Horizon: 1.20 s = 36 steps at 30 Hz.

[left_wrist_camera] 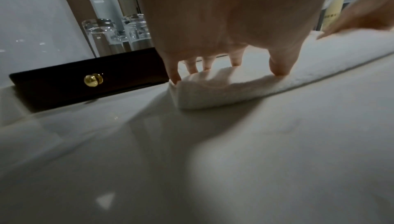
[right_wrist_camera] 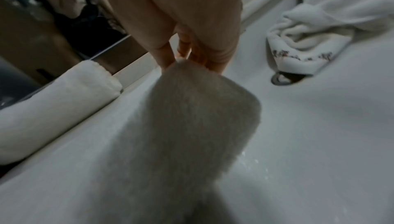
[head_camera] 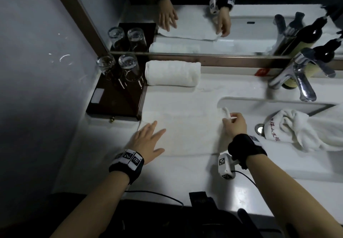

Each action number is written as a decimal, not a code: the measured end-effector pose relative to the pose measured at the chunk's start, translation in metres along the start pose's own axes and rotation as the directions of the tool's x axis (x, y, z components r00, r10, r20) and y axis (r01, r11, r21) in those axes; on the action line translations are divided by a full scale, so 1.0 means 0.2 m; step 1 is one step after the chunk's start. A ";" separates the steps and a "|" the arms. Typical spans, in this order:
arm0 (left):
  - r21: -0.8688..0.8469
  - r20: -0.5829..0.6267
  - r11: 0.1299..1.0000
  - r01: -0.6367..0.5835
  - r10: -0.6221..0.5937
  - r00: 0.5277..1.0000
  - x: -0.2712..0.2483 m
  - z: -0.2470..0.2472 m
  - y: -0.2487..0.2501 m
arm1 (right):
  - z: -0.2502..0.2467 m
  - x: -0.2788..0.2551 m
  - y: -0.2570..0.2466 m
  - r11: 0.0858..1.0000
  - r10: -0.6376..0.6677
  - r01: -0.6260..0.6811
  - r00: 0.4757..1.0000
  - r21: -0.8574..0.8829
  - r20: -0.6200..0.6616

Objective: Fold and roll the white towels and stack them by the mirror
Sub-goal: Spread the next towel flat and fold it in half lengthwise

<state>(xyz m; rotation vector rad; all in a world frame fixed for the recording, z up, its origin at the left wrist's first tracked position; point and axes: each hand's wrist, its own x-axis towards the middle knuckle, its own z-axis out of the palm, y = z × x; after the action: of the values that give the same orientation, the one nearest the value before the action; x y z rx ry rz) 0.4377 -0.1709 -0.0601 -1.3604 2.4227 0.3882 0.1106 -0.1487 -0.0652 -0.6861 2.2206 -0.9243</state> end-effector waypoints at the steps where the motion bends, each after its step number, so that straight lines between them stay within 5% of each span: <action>1: -0.004 0.003 1.000 -0.005 0.005 1.000 0.00 0.00 0.00 | 0.00 0.00 -0.02 0.999 -0.031 0.031 0.999 -0.017 -0.015; 5: -0.019 0.003 0.999 0.031 -0.031 1.000 -0.02 -0.03 0.00 | -0.01 0.01 -0.05 0.992 0.003 0.017 0.988 -0.128 0.152; 8: -0.011 0.008 0.998 0.068 -0.068 0.998 -0.05 -0.03 0.01 | -0.10 0.00 -0.03 0.952 0.196 -0.054 0.862 -0.300 0.468; 10: -0.001 -0.002 0.997 0.079 -0.079 0.997 -0.07 -0.04 0.03 | -0.17 -0.02 -0.02 0.934 0.254 -0.046 0.782 -0.355 0.569; 11: -0.010 -0.012 0.996 0.084 -0.084 0.996 -0.07 -0.05 0.04 | -0.19 -0.03 -0.02 0.946 0.230 -0.038 0.780 -0.323 0.582; 13: -0.030 -0.028 0.995 0.097 -0.098 0.995 -0.09 -0.07 0.05 | -0.20 -0.03 -0.05 0.964 0.104 0.038 0.857 -0.263 0.504; 16: -0.007 -0.044 0.993 0.118 -0.119 0.992 -0.16 -0.10 0.06 | -0.15 -0.01 -0.15 0.881 -0.159 0.291 0.925 -0.374 0.345; 20: 0.002 -0.016 0.988 0.157 -0.157 0.988 -0.26 -0.13 0.09 | -0.01 0.01 -0.29 0.739 -0.363 0.504 0.857 -0.447 0.366; 24: -0.018 0.053 0.975 0.221 -0.220 0.974 -0.32 -0.15 0.13 | 0.12 -0.05 -0.39 0.717 -0.443 0.518 0.855 -0.467 0.268; 27: -0.082 -0.035 0.980 0.184 -0.188 0.982 -0.31 -0.13 0.12 | 0.19 -0.16 -0.38 0.548 -0.551 0.616 0.775 -0.566 0.311; 29: -0.124 -0.116 0.985 0.117 -0.131 0.985 -0.28 -0.11 0.12 | 0.25 -0.24 -0.32 0.496 -0.548 0.650 0.749 -0.576 0.373; 31: -0.148 -0.135 0.985 0.089 -0.109 0.985 -0.24 -0.10 0.13 | 0.28 -0.30 -0.24 0.507 -0.477 0.623 0.778 -0.596 0.408; 36: -0.150 -0.027 0.981 0.123 -0.128 0.991 -0.21 -0.08 0.11 | 0.28 -0.27 -0.14 0.551 -0.388 0.619 0.784 -0.560 0.485</action>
<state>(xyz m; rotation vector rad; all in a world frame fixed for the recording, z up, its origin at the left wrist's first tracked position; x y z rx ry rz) 0.4364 -0.1331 -0.0271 -1.5867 2.3613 0.5235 0.1929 -0.1540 -0.0566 -1.7921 2.0588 -0.1116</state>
